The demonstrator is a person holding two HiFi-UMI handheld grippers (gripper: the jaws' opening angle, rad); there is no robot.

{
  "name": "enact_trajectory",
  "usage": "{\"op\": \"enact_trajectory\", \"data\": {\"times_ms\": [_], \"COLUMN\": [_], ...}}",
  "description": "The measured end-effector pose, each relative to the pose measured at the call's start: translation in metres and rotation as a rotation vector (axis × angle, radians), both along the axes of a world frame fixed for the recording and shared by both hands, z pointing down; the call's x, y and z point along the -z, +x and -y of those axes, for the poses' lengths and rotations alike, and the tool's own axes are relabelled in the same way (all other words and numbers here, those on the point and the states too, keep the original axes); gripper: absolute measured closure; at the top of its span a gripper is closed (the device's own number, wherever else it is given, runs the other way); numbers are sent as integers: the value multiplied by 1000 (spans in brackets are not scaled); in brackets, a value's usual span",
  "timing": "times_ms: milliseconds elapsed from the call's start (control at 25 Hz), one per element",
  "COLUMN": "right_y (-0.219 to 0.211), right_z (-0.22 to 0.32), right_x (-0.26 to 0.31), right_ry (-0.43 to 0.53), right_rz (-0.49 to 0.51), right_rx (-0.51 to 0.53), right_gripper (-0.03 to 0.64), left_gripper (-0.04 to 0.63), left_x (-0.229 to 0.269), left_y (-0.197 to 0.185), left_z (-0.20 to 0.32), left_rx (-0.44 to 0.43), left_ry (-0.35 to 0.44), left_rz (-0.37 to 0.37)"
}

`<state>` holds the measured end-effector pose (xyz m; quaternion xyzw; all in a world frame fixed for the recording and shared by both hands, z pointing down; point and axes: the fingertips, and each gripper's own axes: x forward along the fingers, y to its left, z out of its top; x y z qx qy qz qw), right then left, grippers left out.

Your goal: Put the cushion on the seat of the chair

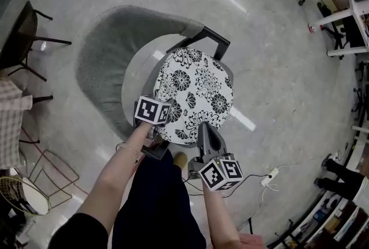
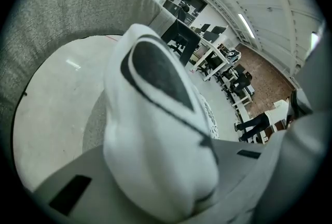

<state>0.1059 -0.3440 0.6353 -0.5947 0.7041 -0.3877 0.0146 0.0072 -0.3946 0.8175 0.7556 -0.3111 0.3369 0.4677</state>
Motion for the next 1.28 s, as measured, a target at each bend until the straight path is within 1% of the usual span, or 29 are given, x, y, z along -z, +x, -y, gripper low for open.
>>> {"op": "enact_trajectory", "data": {"times_ms": [240, 360, 480, 520, 600, 640, 720, 760, 880, 1080, 1160, 1280], "right_y": [-3, -3, -3, -3, -4, -5, -5, -6, -7, -11, -13, -14], "right_z": [3, 7, 11, 12, 12, 12, 11, 11, 10, 13, 14, 16], "right_x": [-3, 0, -1, -1, -2, -2, -1, -1, 0, 5, 8, 13], "right_ry": [-3, -1, 2, 2, 2, 1, 0, -2, -2, 10, 18, 30], "right_rz": [2, 5, 7, 7, 8, 10, 15, 17, 20, 21, 20, 21], "right_rx": [11, 12, 17, 20, 26, 28, 30, 31, 35, 45, 51, 53], "right_gripper": [606, 606, 606, 606, 606, 606, 606, 606, 606, 606, 606, 606], "left_gripper": [511, 463, 345, 293, 213, 186, 173, 146, 141, 141, 141, 143], "left_x": [-7, -8, -16, -17, -18, -18, -15, -12, 0, 21, 28, 39], "left_y": [-6, -13, -24, -28, -36, -41, -51, -55, -62, -61, -59, -51], "left_z": [2, 3, 6, 8, 12, 14, 19, 20, 25, 27, 26, 24], "left_rx": [15, 30, 60, 72, 97, 111, 142, 158, 190, 185, 186, 196], "left_ry": [-12, -15, -7, -4, 6, 15, 33, 42, 76, 129, 144, 159], "left_rz": [19, 48, 123, 145, 179, 196, 227, 238, 245, 230, 216, 174]}}
